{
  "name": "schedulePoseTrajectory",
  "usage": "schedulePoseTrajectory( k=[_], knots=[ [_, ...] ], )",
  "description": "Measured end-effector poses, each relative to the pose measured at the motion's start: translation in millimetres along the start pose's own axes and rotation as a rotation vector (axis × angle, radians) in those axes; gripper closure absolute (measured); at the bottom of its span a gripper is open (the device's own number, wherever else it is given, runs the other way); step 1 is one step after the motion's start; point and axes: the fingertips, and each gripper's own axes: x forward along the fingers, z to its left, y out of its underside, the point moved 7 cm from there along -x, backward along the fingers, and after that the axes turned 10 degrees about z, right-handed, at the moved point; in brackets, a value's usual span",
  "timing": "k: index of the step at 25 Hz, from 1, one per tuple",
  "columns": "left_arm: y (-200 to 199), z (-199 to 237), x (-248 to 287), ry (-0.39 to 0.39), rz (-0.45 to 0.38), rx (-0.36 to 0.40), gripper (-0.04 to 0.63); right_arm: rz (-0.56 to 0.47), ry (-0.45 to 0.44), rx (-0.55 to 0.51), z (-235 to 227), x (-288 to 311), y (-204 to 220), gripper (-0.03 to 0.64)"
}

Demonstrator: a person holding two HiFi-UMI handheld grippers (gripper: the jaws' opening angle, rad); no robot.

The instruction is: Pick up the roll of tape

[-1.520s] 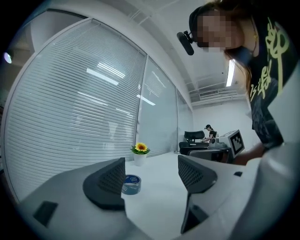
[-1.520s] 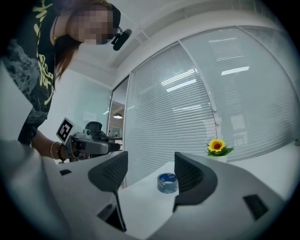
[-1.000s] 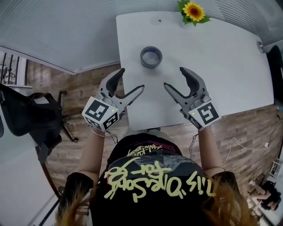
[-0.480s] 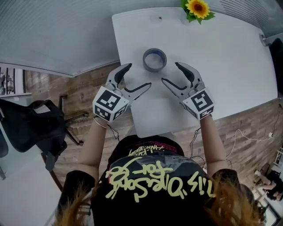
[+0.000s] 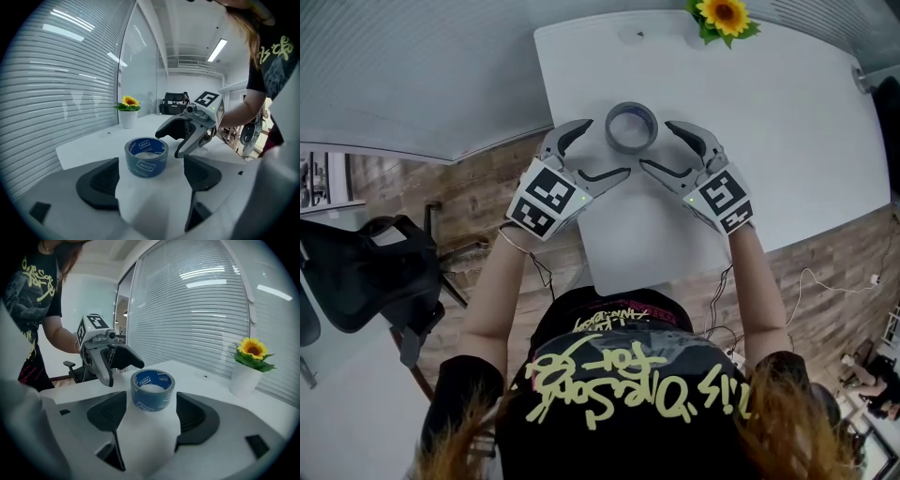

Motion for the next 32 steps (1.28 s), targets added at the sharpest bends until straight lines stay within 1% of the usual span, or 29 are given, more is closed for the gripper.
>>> schedulePoseTrajectory(
  k=[4, 7, 11, 14, 17, 21, 25, 32],
  knots=[
    [-4, 3, 11, -0.004, 0.044, 0.054, 0.170, 0.034, -0.023, -0.023, -4, 8, 0, 0.302],
    [-8, 6, 16, -0.003, 0.059, 0.085, 0.170, 0.057, -0.040, -0.044, -5, 14, -2, 0.298],
    [-10, 12, 21, -0.014, 0.104, 0.148, 0.170, 0.065, -0.047, -0.052, -8, 19, -5, 0.298],
    [-11, 13, 25, 0.001, 0.118, 0.157, 0.172, 0.074, -0.069, -0.061, -11, 19, -5, 0.297],
    [-11, 16, 30, 0.018, 0.143, 0.188, 0.175, 0.080, -0.095, -0.064, -13, 21, -6, 0.298],
    [-12, 20, 35, 0.031, 0.158, 0.204, 0.209, 0.082, -0.119, -0.047, -13, 25, -7, 0.298],
    [-10, 16, 36, 0.040, 0.177, 0.222, 0.236, 0.100, -0.117, -0.047, -10, 28, -5, 0.298],
    [-9, 16, 40, 0.042, 0.192, 0.233, 0.238, 0.113, -0.107, -0.054, -10, 29, -3, 0.298]
  ],
)
